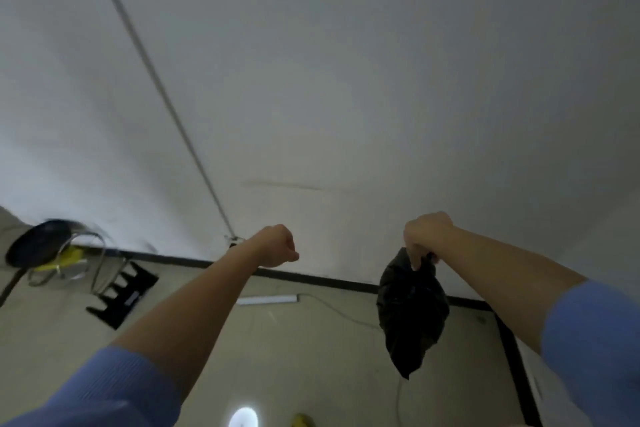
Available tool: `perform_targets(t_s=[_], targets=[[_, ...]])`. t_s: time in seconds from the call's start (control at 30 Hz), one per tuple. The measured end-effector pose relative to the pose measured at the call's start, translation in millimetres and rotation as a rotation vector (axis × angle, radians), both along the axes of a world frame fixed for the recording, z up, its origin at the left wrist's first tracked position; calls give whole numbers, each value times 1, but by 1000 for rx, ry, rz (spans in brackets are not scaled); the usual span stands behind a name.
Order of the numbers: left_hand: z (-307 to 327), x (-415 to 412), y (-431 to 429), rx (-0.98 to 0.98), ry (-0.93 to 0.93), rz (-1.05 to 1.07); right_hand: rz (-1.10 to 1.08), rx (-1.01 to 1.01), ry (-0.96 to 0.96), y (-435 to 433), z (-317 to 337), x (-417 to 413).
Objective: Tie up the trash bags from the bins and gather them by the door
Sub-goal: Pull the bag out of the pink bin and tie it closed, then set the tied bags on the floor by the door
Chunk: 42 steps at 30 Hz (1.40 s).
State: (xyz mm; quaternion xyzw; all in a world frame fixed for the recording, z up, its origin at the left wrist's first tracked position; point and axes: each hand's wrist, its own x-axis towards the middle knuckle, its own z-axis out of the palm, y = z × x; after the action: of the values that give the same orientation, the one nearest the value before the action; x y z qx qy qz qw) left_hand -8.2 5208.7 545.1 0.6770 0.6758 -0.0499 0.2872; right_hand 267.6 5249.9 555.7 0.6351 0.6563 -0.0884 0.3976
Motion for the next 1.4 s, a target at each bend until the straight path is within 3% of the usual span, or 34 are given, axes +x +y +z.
perform_targets(t_s=[0.13,0.27,0.47,0.8,0.93,1.1,1.23,1.4], targets=[[-7,-86,-44,-2,-35,176,284,53,-54,7,-10,-84],[-14,-176,-75,-11,-61,326,463,157,47,14,-18,-178],[-18,-323,-116,-19,-111,487,633,153,201,9,-37,-336],[-3,-564,-192,11,-145,848,616,-58,897,-8,-30,-639],[-9,-647,-214,7,-153,971,500,-211,1113,-8,-35,-760],[-19,-767,-236,41,-134,1166,602,-248,1219,-8,-45,-933],[-16,-848,-252,17,-125,1283,833,-188,1184,-13,-41,-1059],[-11,-938,-282,35,-133,1413,932,-193,1165,-33,-38,-1203]])
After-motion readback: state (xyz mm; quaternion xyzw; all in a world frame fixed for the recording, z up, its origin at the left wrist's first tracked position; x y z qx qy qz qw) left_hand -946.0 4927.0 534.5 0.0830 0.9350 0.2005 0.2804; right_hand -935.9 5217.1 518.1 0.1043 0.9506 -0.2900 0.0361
